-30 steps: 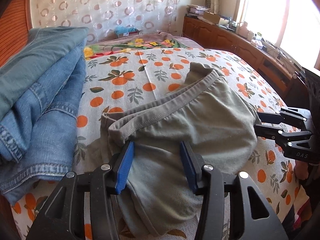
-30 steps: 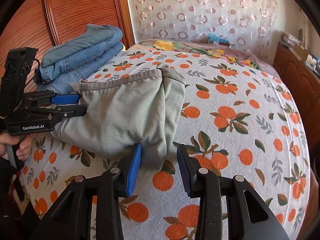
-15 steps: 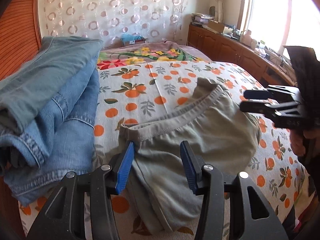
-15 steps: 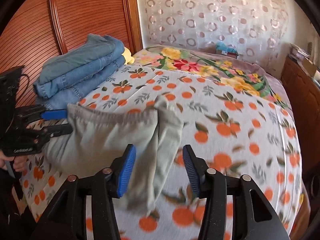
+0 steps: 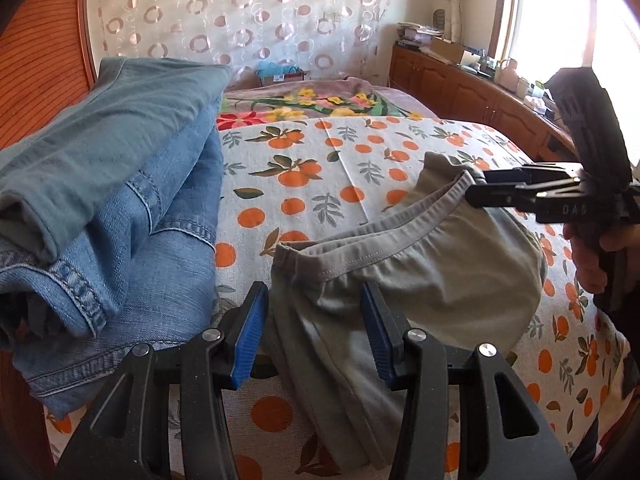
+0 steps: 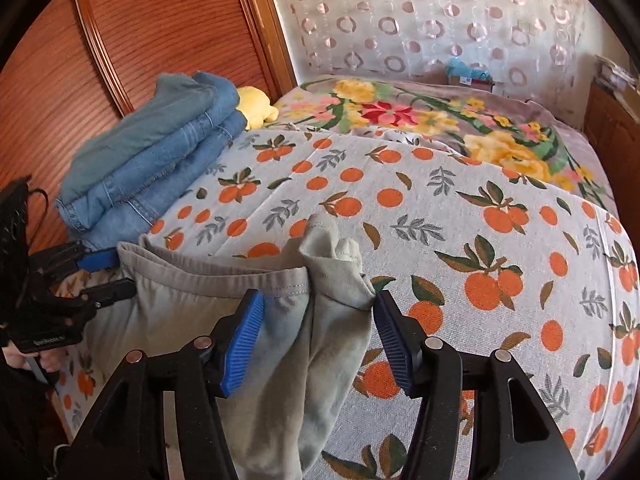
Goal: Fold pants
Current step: 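Grasp the folded edge of the pants with the left tool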
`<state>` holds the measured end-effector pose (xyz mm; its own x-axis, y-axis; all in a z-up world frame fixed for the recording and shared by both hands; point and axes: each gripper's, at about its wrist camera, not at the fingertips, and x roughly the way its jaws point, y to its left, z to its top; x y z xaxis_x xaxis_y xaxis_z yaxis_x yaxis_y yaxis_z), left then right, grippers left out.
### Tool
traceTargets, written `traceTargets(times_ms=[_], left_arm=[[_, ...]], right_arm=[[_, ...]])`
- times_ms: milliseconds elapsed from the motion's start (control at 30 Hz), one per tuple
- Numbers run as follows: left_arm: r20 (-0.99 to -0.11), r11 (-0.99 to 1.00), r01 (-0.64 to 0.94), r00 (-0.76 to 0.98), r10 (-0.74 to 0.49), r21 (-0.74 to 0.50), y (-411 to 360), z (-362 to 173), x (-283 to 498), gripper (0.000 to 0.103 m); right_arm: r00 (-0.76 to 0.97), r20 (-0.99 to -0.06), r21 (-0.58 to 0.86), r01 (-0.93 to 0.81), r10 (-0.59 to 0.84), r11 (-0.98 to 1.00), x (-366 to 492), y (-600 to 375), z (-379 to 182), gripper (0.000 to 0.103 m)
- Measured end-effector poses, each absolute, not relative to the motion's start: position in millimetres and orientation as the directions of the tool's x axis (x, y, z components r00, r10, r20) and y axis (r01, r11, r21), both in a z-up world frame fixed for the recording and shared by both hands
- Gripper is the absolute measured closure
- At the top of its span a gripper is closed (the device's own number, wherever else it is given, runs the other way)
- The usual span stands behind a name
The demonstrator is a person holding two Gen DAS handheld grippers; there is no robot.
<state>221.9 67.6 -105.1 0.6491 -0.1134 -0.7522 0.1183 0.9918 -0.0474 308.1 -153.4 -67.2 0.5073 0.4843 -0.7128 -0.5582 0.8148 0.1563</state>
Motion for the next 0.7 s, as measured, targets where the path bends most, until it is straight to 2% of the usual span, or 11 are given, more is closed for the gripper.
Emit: traceTargets(times_ms=[333, 500, 567, 700], left_arm=[[-0.771, 0.995, 0.092, 0.630, -0.092, -0.043, 70, -111, 225, 0.054], [-0.775, 0.996, 0.078, 0.626, -0.083, -0.044, 70, -116, 220, 0.054], [-0.778, 0.996, 0.075, 0.623, -0.082, -0.045, 69, -116, 221, 0.054], [-0.779, 0.995, 0.084, 0.619, -0.095, -0.054, 65, -111, 222, 0.054]], right_arm=[[0.509, -0.735, 0.101, -0.570, 0.447, 0.815, 305, -139, -76, 0.045], [0.494, -0.720, 0.119, -0.604, 0.487, 0.788, 299, -137, -77, 0.087], [0.503, -0.703, 0.135, -0.599, 0.502, 0.789, 296, -142, -72, 0.091], [0.530, -0.672, 0.147, -0.588, 0.517, 0.795, 287, -160, -62, 0.092]])
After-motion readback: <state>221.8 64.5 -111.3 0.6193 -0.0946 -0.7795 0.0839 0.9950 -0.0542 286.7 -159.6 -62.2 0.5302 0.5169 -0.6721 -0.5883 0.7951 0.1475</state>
